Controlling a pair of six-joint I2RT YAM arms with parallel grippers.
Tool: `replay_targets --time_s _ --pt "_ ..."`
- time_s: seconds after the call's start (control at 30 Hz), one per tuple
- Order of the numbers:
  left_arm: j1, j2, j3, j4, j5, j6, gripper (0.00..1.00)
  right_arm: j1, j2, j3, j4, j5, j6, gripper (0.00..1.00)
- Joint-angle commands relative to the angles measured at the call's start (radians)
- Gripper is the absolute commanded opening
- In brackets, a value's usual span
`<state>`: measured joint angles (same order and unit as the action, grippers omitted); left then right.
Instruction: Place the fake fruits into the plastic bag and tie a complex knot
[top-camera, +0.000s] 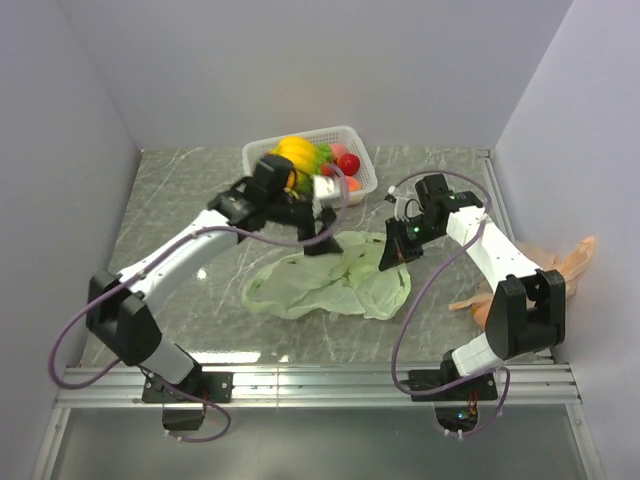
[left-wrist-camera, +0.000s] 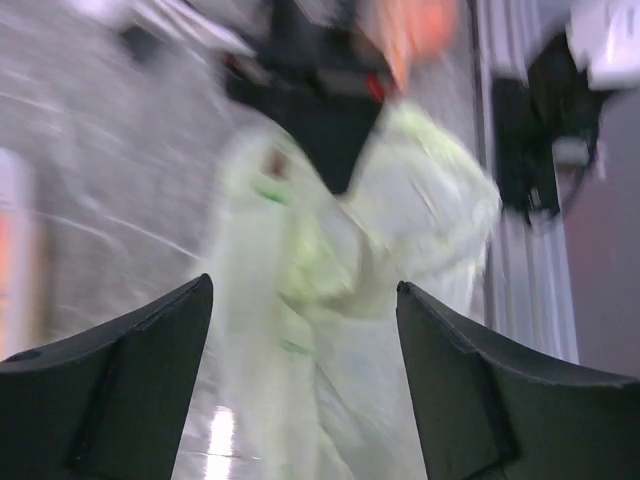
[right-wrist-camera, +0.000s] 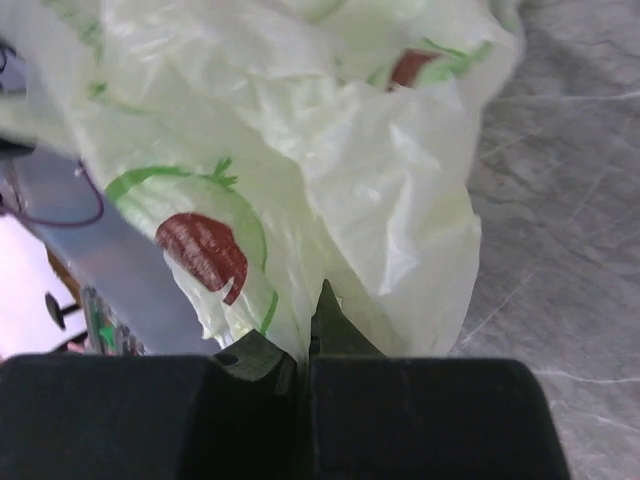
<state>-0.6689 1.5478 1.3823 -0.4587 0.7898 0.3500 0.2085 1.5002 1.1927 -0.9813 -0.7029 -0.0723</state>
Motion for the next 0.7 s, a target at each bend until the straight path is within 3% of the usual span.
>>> replay_targets --time_s 0.0,0.1,0.17,0.3,0.4,0.5,0.67 --pt "0.115 -0.035 0.072 0.151 0.057 -0.262 0.80 -0.008 0.002 -0.021 0.073 0.025 0.112 0.00" --pt "0.213 0.024 0.151 0.247 -0.102 -0.429 0.83 -0.009 -0.001 -0.038 0.099 0.014 0.157 0.00" --pt "0.261 0.117 0.249 0.212 -0.214 -0.422 0.86 -0.008 -0.009 -0.053 0.124 0.019 0.181 0.00" --pt "0.285 0.294 0.424 0.138 -0.457 -0.551 0.86 -0.017 0.002 -0.053 0.145 0.065 0.213 0.00" --pt "0.298 0.389 0.472 0.187 -0.625 -0.688 0.84 -0.032 0.002 -0.050 0.173 0.074 0.236 0.00" --pt "0.339 0.478 0.517 0.228 -0.672 -0.750 0.83 -0.037 0.012 -0.039 0.173 0.053 0.247 0.00" --pt "0.451 0.552 0.494 0.391 -0.538 -0.760 0.82 -0.040 -0.004 -0.048 0.178 0.049 0.241 0.00"
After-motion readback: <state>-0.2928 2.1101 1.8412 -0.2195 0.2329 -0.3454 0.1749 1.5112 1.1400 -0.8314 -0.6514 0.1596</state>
